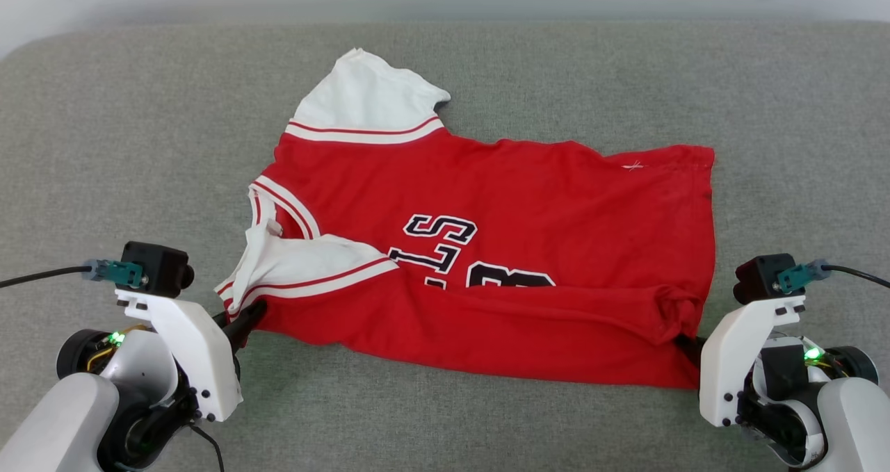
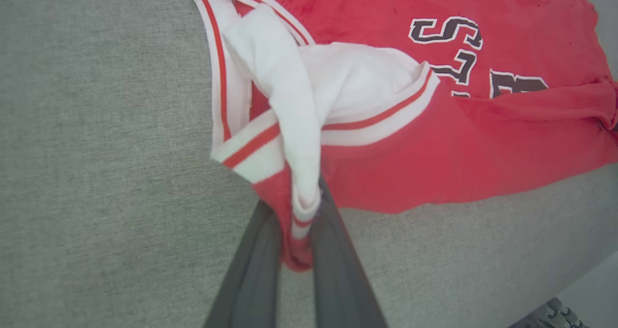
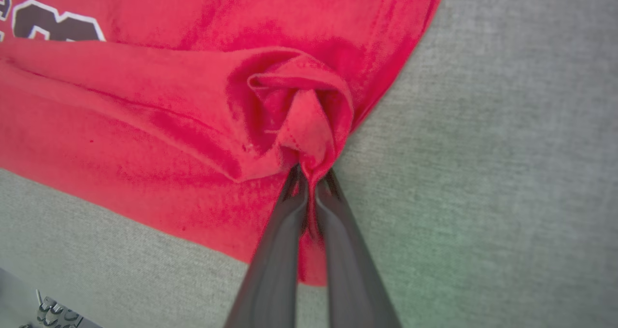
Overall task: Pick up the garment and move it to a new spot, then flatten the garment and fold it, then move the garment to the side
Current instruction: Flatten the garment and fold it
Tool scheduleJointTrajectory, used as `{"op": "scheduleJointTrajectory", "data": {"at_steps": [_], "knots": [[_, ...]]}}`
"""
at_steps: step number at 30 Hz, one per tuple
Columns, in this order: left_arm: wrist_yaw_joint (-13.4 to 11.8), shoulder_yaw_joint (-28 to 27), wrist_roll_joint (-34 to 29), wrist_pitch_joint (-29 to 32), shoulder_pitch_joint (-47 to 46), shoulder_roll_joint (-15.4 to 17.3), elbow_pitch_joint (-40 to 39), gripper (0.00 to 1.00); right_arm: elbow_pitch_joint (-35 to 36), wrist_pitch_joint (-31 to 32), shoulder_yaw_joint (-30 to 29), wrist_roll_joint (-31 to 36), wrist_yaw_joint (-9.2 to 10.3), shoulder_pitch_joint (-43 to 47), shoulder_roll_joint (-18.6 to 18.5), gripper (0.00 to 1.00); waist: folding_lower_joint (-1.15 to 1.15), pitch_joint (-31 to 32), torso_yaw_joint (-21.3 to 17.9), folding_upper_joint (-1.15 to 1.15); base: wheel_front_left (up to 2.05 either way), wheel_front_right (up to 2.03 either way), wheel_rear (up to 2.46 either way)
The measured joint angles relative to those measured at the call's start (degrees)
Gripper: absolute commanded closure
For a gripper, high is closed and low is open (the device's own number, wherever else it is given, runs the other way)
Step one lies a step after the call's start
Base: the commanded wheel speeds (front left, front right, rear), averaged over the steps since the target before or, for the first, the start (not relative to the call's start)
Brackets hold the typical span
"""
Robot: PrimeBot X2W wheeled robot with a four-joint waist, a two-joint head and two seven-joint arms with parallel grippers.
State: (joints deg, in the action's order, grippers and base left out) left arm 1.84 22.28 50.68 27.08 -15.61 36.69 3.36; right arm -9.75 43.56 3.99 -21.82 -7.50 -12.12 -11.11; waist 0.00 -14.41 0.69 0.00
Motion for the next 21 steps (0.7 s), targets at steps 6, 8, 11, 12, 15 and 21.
{"op": "scheduleJointTrajectory", "data": {"at_steps": [6, 8, 11, 12, 15, 21], "knots": [[-0.6, -0.4, 0.5, -1.8, 1.0, -1.3, 1.0, 1.0, 0.1, -0.3, 1.7, -1.0, 0.0, 0.3, -1.5, 1.0, 0.0, 2.6, -0.1, 0.0, 0.0, 0.0, 0.0], [-1.1, -0.5, 0.3, -2.6, 1.5, -1.5, 1.3, 1.0, 0.3, -0.5, 2.5, -1.4, 0.0, 0.3, -2.0, 1.0, 0.0, 3.7, -0.2, 0.0, 0.0, 0.0, 0.0], [-1.9, -0.7, 0.7, -3.4, 3.0, -2.3, 1.8, 1.0, 0.2, -0.7, 3.7, -2.5, 0.0, 0.6, -2.6, 1.0, 0.0, 5.6, -0.3, 0.0, 0.0, 0.0, 0.0], [-2.4, -0.7, 0.7, -3.6, 3.8, -2.5, 1.9, 1.0, 0.2, -0.9, 4.1, -2.7, 0.0, 0.8, -2.9, 1.0, 0.0, 6.4, -0.4, 0.0, 0.0, 0.0, 0.0], [-3.4, -0.6, 1.1, -4.1, 6.5, -2.9, 1.6, 1.0, 0.1, -1.2, 4.7, -3.7, 0.0, 2.2, -3.7, 1.0, 0.0, 8.8, -0.4, 0.0, 0.0, 0.0, 0.0], [-5.9, -1.2, 3.3, -4.1, 14.4, -2.6, 0.3, 1.0, 0.9, -1.1, 5.7, -6.0, 0.0, 6.9, -5.0, 1.0, -0.01, 14.3, 0.1, 0.0, 0.0, 0.0, 0.0]]}}
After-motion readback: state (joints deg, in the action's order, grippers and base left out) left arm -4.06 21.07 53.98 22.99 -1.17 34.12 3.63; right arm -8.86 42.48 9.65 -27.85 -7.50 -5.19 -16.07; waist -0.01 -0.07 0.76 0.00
